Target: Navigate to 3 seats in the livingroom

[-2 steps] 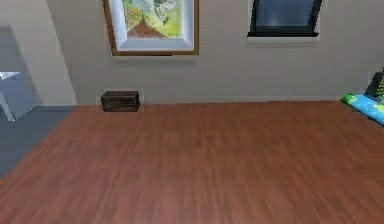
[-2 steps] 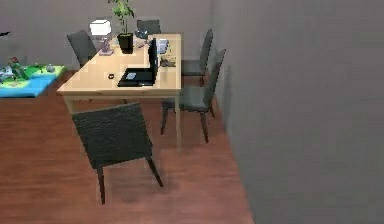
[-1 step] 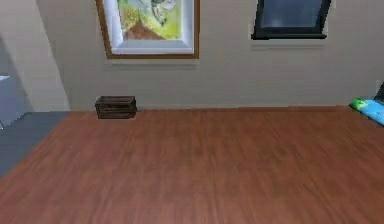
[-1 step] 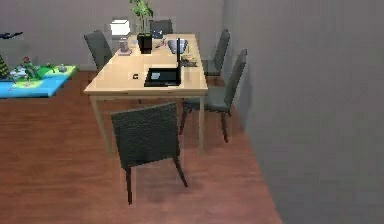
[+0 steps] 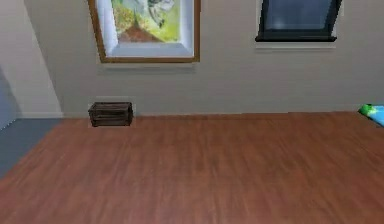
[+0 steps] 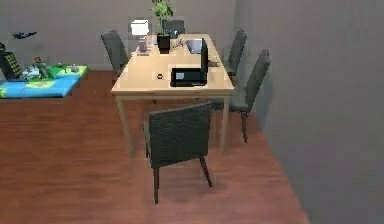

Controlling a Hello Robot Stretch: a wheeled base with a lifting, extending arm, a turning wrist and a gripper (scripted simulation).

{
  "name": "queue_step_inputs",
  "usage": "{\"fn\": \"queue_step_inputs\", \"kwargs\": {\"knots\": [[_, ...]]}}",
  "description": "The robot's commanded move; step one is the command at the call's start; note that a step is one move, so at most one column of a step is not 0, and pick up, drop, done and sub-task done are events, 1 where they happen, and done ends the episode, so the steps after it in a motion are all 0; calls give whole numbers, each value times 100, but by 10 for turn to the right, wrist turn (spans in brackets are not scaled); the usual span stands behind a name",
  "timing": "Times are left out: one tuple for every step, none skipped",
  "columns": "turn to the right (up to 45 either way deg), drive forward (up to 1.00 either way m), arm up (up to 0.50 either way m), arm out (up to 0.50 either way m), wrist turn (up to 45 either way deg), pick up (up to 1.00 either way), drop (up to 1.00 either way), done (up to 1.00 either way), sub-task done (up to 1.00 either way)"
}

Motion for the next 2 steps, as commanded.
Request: {"fn": "queue_step_inputs", "kwargs": {"knots": [[330,0,0,0,0,0,0,0,0],[0,55,0,0,0,0,0,0,0]]}}
